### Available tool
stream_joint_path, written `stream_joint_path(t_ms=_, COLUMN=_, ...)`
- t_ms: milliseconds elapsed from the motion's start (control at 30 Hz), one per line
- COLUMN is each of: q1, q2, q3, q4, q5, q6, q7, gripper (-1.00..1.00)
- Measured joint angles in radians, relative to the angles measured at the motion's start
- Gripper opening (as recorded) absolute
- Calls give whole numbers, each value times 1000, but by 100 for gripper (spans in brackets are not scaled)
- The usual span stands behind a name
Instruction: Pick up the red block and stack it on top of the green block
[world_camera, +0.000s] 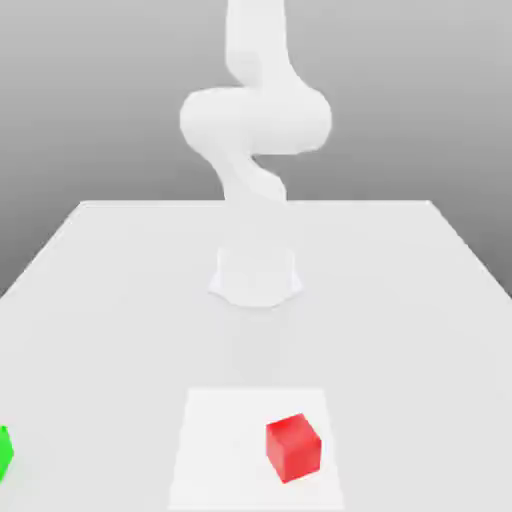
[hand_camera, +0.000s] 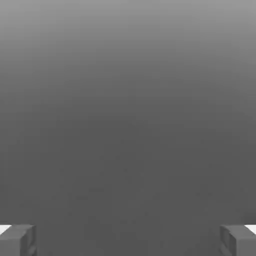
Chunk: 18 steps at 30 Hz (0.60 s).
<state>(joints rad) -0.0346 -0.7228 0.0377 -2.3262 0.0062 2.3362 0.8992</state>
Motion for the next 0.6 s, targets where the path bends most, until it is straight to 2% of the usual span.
stream_joint_path(t_ms=300, q1=-115, q2=279, q3=141, q4=-95, q5=0, q6=132, q7=377, gripper=0)
stream_joint_path(t_ms=600, q1=-178, q2=558, q3=236, q4=-189, q5=-54, q6=261, q7=787, gripper=0)
